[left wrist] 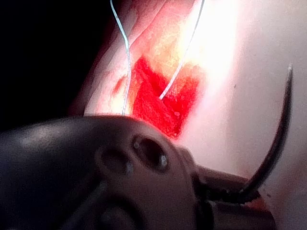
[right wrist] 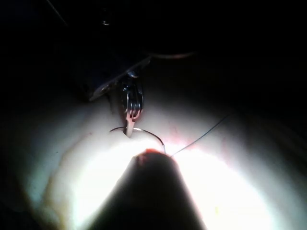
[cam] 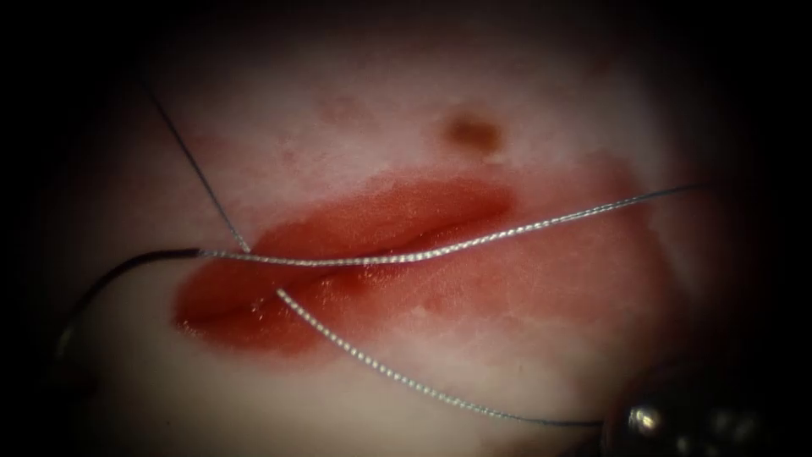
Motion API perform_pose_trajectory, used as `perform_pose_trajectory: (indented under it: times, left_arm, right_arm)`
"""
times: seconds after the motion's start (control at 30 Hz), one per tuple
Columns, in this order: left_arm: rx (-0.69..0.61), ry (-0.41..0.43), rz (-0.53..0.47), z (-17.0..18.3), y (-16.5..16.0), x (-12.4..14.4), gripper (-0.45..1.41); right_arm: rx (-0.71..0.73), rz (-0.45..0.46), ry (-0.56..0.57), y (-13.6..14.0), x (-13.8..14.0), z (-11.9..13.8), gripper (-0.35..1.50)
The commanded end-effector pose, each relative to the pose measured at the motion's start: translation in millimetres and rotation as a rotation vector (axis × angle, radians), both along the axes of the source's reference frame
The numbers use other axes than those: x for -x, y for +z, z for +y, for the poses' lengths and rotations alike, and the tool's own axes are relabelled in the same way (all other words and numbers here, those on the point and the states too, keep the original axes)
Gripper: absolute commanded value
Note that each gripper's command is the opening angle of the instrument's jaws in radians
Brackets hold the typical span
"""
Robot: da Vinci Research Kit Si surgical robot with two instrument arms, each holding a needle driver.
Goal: Wound Closure
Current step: Mistakenly pull the suture through with the right tool.
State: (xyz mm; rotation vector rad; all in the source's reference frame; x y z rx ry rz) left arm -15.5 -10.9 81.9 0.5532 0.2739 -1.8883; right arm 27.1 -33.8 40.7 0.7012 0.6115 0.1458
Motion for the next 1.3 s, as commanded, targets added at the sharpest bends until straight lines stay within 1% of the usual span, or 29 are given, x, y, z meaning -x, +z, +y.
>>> perform_pose_trajectory:
  times: [0.03, 0.07, 0.1, 0.13, 0.23, 0.27, 0.33, 0.37, 0.43, 0.5, 0.57, 0.67, 0.7, 0.8, 0.83, 0.87, 0.9, 0.93, 0.97, 1.0, 1.03, 1.07, 1.1, 1.13, 1.17, 1.2, 1.23, 1.27, 1.3]
  left_arm:
    - [0.011, -0.005, -0.003, 1.1, -0.1, 0.4, -0.45]
    - [0.022, -0.011, -0.007, 1.2, -0.1, 0.5, -0.45]
    - [0.021, -0.013, -0.009, 1.2, -0.1, 0.5, -0.45]
    - [0.021, -0.013, -0.009, 1.2, -0.1, 0.5, -0.45]
    - [0.02, -0.019, -0.017, 1.3, -0.2, 0.6, -0.45]
    - [0.02, -0.019, -0.017, 1.3, -0.2, 0.6, -0.45]
    - [0.022, -0.021, -0.02, 1.4, -0.2, 0.6, -0.45]
    - [0.022, -0.02, -0.02, 1.4, -0.2, 0.6, -0.45]
    - [0.021, -0.02, -0.021, 1.4, -0.2, 0.5, -0.45]
    - [0.021, -0.019, -0.021, 1.4, -0.2, 0.5, -0.45]
    - [0.02, -0.019, -0.021, 1.5, -0.3, 0.4, -0.45]
    - [0.02, -0.018, -0.022, 1.5, -0.3, 0.4, -0.45]
    - [0.02, -0.018, -0.022, 1.5, -0.3, 0.4, -0.45]
    - [0.02, -0.018, -0.022, 1.5, -0.3, 0.4, -0.45]
    - [0.02, -0.018, -0.022, 1.5, -0.3, 0.4, -0.45]
    - [0.02, -0.018, -0.022, 1.5, -0.3, 0.3, -0.45]
    - [0.02, -0.018, -0.022, 1.5, -0.3, 0.3, -0.45]
    - [0.02, -0.017, -0.022, 1.5, -0.3, 0.3, -0.45]
    - [0.02, -0.017, -0.022, 1.5, -0.3, 0.3, -0.45]
    - [0.02, -0.017, -0.022, 1.5, -0.3, 0.3, -0.45]
    - [0.02, -0.017, -0.022, 1.5, -0.3, 0.3, -0.45]
    - [0.02, -0.017, -0.022, 1.5, -0.3, 0.3, -0.45]
    - [0.02, -0.017, -0.022, 1.5, -0.3, 0.3, -0.45]
    - [0.02, -0.017, -0.022, 1.5, -0.3, 0.3, -0.45]
    - [0.02, -0.017, -0.022, 1.5, -0.3, 0.3, -0.45]
    - [0.02, -0.017, -0.022, 1.5, -0.3, 0.3, -0.45]
    - [0.02, -0.017, -0.022, 1.5, -0.3, 0.3, -0.45]
    - [0.02, -0.017, -0.022, 1.5, -0.3, 0.3, -0.45]
    - [0.02, -0.017, -0.022, 1.5, -0.3, 0.3, -0.45]
  right_arm:
    - [0.046, -0.012, 0.015, -0.2, -2.8, 0.6, -0.35]
    - [0.095, -0.024, 0.011, 0.4, -4.4, 0.4, -0.35]
    - [0.116, -0.021, 0.007, 0.6, -5.0, 0.3, -0.35]
    - [0.116, -0.021, 0.007, 0.6, -5.0, 0.3, -0.35]
    - [0.145, -0.033, 0.029, 1.0, -7.1, 0.2, -0.35]
    - [0.145, -0.033, 0.029, 1.0, -7.1, 0.2, -0.35]
    - [0.156, -0.056, 0.069, 1.2, -8.2, 0.2, -0.35]
    - [0.181, -0.052, 0.07, 1.2, -8.7, 0.3, -0.35]
    - [0.234, -0.028, 0.034, 1.3, -9.4, 0.8, -0.35]
    - [0.255, -0.03, 0.034, 1.4, -9.8, 1.5, -0.35]
    - [0.288, -0.031, 0.028, 1.5, -9.9, 2.2, -0.33]
    - [0.315, -0.047, 0.051, 1.6, -9.9, 2.6, -0.33]
    - [0.333, -0.062, 0.072, 1.7, -9.8, 2.8, -0.27]
    - [0.368, -0.115, 0.133, 2.0, -9.5, 3.3, -0.21]
    - [0.373, -0.139, 0.151, 2.2, -9.4, 3.5, -0.15]
    - [0.381, -0.192, 0.157, 2.6, -9.1, 3.6, -0.1]
    - [0.381, -0.192, 0.157, 2.6, -9.1, 3.6, -0.1]
    - [0.384, -0.212, 0.17, 2.9, -8.8, 3.7, -0.06]
    - [0.386, -0.225, 0.181, 3.0, -8.6, 3.7, -0.08]
    - [0.371, -0.239, 0.198, 3.3, -8.3, 3.5, -0.18]
    - [0.354, -0.241, 0.206, 3.6, -8.2, 3.4, -0.18]
    - [0.346, -0.242, 0.213, 4.0, -8.1, 3.1, -0.11]
    - [0.341, -0.243, 0.217, 4.4, -8.0, 2.8, 0.0]
    - [0.341, -0.243, 0.217, 4.4, -8.0, 2.8, 0.0]
    - [0.321, -0.223, 0.223, 4.9, -8.0, 2.5, 0.17]
    - [0.318, -0.209, 0.23, 5.1, -8.0, 2.3, 0.29]
    - [0.318, -0.209, 0.23, 5.1, -8.0, 2.3, 0.29]
    - [0.316, -0.176, 0.25, 5.4, -8.0, 2.2, 0.61]
    - [0.315, -0.162, 0.262, 5.4, -8.0, 2.1, 0.66]
